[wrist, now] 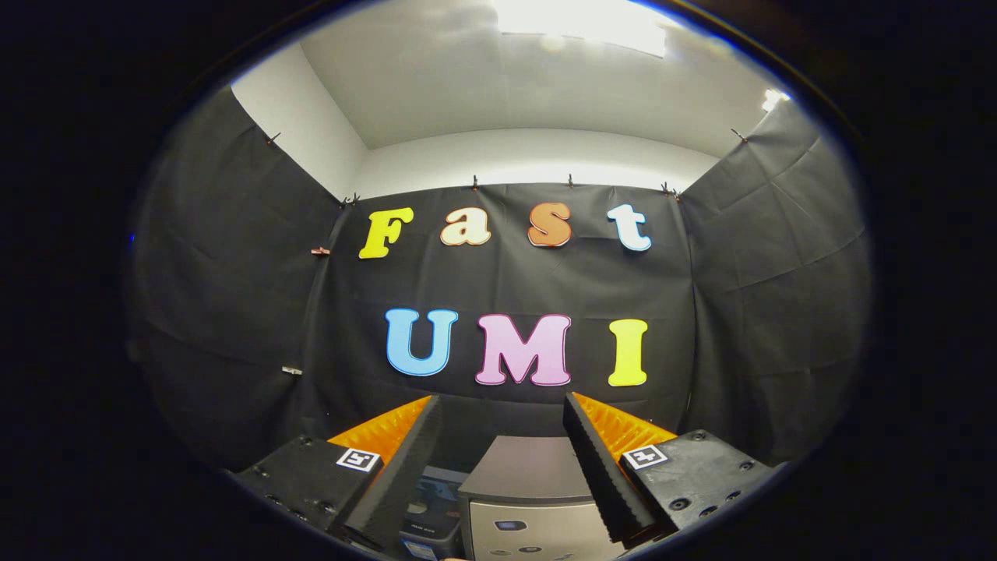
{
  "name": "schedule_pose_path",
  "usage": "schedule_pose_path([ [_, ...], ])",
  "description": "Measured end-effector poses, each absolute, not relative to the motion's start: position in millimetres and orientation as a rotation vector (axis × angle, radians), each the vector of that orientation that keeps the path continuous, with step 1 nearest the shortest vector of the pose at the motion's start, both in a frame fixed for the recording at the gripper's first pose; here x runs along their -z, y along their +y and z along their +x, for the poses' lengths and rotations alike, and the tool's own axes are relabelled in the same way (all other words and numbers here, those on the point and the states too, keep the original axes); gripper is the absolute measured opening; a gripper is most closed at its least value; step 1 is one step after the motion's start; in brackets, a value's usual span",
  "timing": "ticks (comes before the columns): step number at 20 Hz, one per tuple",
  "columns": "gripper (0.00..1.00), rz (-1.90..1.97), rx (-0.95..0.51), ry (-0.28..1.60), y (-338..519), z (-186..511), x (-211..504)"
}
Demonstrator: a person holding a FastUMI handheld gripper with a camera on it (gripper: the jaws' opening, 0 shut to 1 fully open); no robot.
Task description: Put the clothes into the washing machine and then close the washing machine lid.
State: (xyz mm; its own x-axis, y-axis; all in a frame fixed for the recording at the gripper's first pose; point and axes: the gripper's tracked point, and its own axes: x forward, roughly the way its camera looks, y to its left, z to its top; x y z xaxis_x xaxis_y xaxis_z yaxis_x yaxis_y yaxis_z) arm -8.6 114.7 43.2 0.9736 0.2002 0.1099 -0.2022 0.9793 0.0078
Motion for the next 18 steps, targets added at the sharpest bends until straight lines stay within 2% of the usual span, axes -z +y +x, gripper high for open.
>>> schedule_pose_path([
  [18, 0.97, 0.023, -0.187, -0.092, 116.2, -6.6, -43.6],
])
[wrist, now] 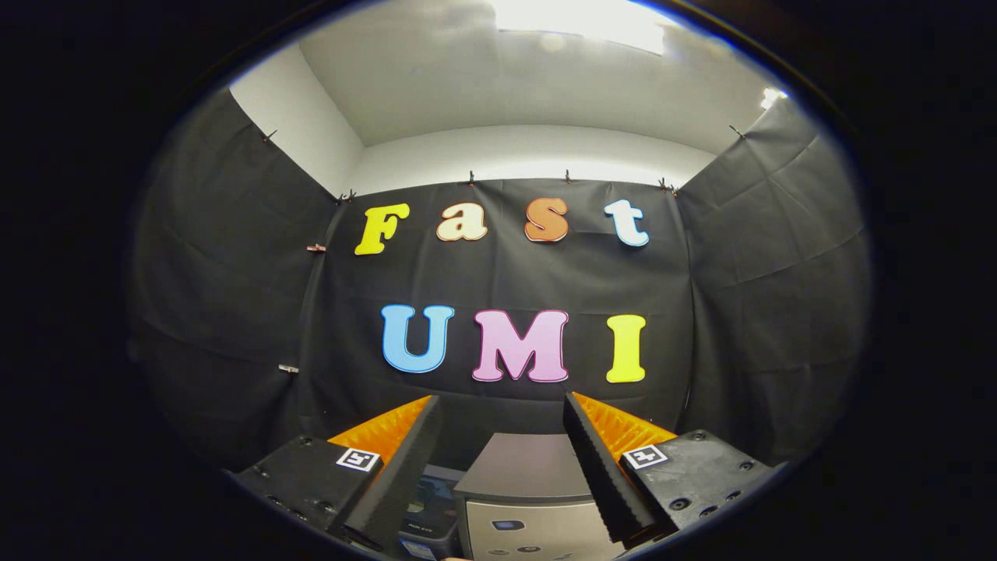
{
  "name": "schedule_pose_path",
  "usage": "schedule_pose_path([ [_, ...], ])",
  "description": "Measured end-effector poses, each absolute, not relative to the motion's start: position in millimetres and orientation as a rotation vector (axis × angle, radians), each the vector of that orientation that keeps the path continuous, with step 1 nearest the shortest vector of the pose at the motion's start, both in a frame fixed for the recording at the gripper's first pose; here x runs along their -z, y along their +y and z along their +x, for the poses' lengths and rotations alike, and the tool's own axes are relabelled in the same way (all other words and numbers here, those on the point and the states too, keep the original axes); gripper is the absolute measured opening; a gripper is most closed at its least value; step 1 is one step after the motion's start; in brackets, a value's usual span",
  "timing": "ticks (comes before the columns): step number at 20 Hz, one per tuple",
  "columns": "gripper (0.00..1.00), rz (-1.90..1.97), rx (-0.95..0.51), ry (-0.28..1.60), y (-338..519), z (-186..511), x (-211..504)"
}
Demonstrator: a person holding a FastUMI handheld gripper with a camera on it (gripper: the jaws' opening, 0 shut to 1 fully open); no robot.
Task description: Put the clothes into the washing machine and then close the washing machine lid.
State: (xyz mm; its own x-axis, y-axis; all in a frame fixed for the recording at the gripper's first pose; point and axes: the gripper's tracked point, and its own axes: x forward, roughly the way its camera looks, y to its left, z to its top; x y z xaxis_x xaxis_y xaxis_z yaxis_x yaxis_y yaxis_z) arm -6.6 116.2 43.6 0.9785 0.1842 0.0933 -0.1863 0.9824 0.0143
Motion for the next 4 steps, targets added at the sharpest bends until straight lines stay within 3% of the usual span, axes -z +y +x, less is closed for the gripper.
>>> schedule_pose_path([
  [4, 0.97, 0.019, -0.19, -0.095, 115.6, -6.0, -44.0],
])
